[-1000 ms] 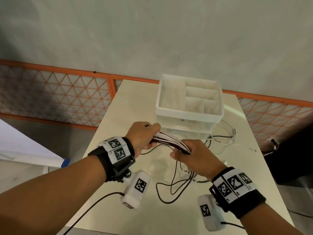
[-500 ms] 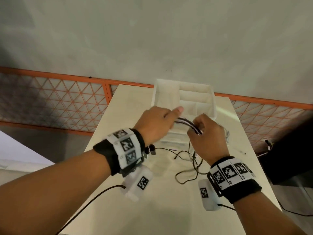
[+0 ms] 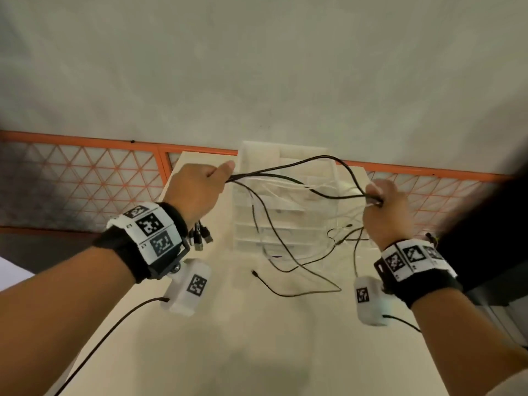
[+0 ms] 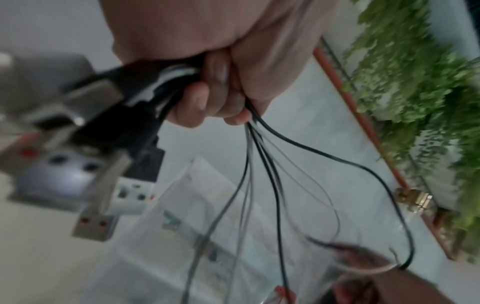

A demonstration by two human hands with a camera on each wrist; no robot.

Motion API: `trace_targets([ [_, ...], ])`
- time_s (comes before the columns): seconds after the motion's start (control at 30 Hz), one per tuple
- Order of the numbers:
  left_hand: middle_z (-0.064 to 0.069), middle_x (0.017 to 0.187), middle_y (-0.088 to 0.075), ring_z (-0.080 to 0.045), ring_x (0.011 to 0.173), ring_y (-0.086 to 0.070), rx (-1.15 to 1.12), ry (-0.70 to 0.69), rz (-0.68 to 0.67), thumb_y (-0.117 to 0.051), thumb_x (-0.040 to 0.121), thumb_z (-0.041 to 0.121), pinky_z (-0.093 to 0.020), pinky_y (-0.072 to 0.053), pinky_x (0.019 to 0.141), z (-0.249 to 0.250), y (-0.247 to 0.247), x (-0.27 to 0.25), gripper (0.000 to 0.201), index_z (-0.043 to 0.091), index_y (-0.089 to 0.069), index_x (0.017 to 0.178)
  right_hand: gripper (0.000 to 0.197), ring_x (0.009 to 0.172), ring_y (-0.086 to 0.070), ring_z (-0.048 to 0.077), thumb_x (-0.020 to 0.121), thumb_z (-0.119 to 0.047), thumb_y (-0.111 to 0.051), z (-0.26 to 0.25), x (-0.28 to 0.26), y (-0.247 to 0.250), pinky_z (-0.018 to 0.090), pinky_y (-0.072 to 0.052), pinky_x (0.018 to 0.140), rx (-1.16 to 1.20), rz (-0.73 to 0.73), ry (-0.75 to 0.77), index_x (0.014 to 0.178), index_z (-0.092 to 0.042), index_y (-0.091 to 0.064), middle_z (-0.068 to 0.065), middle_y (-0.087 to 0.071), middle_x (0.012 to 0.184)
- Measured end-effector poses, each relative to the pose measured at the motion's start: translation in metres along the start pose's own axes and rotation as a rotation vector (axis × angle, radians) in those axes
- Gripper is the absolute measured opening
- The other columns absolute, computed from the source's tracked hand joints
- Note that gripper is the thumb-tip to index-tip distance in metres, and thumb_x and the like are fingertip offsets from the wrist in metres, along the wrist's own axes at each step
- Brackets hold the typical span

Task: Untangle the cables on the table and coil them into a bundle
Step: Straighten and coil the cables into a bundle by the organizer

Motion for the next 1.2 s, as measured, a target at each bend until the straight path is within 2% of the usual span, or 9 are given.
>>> trace_targets([
  [0.1, 0.008, 0.03, -0.033, -0.019, 0.041, -0.035, -0.058, 0.11, 0.038, -0.05, 0.093, 0.057, -0.033, -0.038, 0.059, -0.017, -0.006, -0.003, 0.056, 0.014, -0.052, 0.058, 0.056, 0.088, -0.054, 0.012, 0.08, 0.014, -0.044, -0.011, 0.003, 0.019, 0.007, -0.037, 0.071, 0.168, 0.249, 0.201, 0.127, -0.013, -0.057, 0.014, -0.061, 0.116],
  [0.17, 0.01, 0.032, -0.033, -0.015, 0.034, -0.032, -0.217, 0.176, 0.071, -0.052, 0.092, 0.058, -0.028, -0.034, 0.052, -0.023, -0.005, -0.001, 0.054, 0.014, -0.053, 0.061, 0.059, 0.088, -0.045, 0.004, 0.076, 0.018, -0.044, 0.004, -0.012, 0.009, 0.003, -0.035, 0.071, 0.093, 0.219, 0.288, 0.128, -0.008, -0.057, 0.015, -0.056, 0.116],
  [0.3, 0.007, 0.042, -0.027, -0.011, 0.035, -0.021, -0.5, 0.248, 0.106, -0.055, 0.094, 0.053, -0.02, -0.022, 0.038, -0.02, 0.008, 0.001, 0.049, 0.011, -0.053, 0.068, 0.067, 0.123, -0.051, 0.031, 0.083, -0.003, -0.054, 0.072, -0.051, -0.03, 0.037, -0.044, 0.102, -0.449, -0.379, -0.024, 0.145, -0.028, -0.044, 0.015, -0.046, 0.141],
  [0.4, 0.006, 0.044, -0.025, -0.013, 0.039, -0.018, -0.498, 0.199, 0.021, -0.051, 0.098, 0.045, -0.019, -0.021, 0.038, -0.019, 0.01, -0.004, 0.045, 0.007, -0.052, 0.076, 0.074, 0.131, -0.048, 0.032, 0.084, -0.016, -0.06, 0.08, -0.064, -0.041, 0.044, -0.042, 0.108, -0.509, -0.648, -0.168, 0.151, -0.031, -0.033, 0.011, -0.041, 0.146],
  [0.57, 0.01, 0.045, -0.031, -0.012, 0.042, -0.02, -0.347, 0.154, -0.221, -0.045, 0.102, 0.041, -0.024, -0.02, 0.044, -0.013, -0.009, -0.022, 0.044, 0.019, -0.041, 0.064, 0.046, 0.104, -0.061, 0.01, 0.08, -0.016, -0.074, -0.021, -0.062, -0.024, 0.017, -0.047, 0.076, 0.206, -0.36, 0.26, 0.121, -0.03, -0.061, -0.005, -0.058, 0.124],
  [0.63, 0.011, 0.044, -0.035, -0.011, 0.04, -0.024, -0.316, 0.12, -0.298, -0.044, 0.102, 0.04, -0.024, -0.023, 0.043, -0.007, -0.018, -0.029, 0.043, 0.018, -0.044, 0.066, 0.042, 0.097, -0.059, 0.001, 0.08, -0.026, -0.078, -0.075, -0.076, -0.018, 0.012, -0.047, 0.072, 0.348, -0.416, 0.414, 0.118, -0.029, -0.06, -0.012, -0.059, 0.117],
  [0.83, 0.005, 0.045, -0.041, -0.013, 0.037, -0.028, -0.238, 0.134, -0.375, -0.041, 0.104, 0.037, -0.023, -0.025, 0.041, -0.01, -0.024, -0.037, 0.044, 0.013, -0.047, 0.067, 0.014, 0.057, -0.057, 0.012, 0.081, -0.01, -0.075, -0.099, -0.091, -0.051, 0.024, -0.046, 0.056, 0.271, -0.43, 0.494, 0.086, -0.015, -0.063, -0.005, -0.065, 0.065],
  [1.0, 0.007, 0.043, -0.036, -0.011, 0.038, -0.022, -0.334, 0.282, -0.229, -0.042, 0.104, 0.035, -0.022, -0.021, 0.039, -0.028, -0.007, -0.026, 0.042, 0.014, -0.044, 0.068, 0.019, 0.064, -0.059, 0.015, 0.069, 0.002, -0.073, -0.094, -0.068, -0.026, 0.023, -0.048, 0.058, 0.259, -0.03, 0.606, 0.075, -0.014, -0.065, -0.002, -0.062, 0.075],
  [1.2, 0.01, 0.039, -0.031, -0.009, 0.037, -0.019, -0.651, 0.23, -0.038, -0.045, 0.104, 0.033, -0.019, -0.017, 0.038, -0.014, 0.01, -0.016, 0.04, 0.017, -0.04, 0.068, 0.011, 0.075, -0.06, 0.029, 0.077, -0.012, -0.076, 0.0, -0.095, -0.07, 0.041, -0.048, 0.069, -0.118, -0.239, 0.656, 0.072, -0.013, -0.067, 0.003, -0.059, 0.081],
])
Point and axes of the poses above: each hand's wrist, its own x-axis towards the middle knuckle, its own y-axis out of the back of the hand, z = x × y, the point moved 1 cm from there along x, towards the middle knuckle
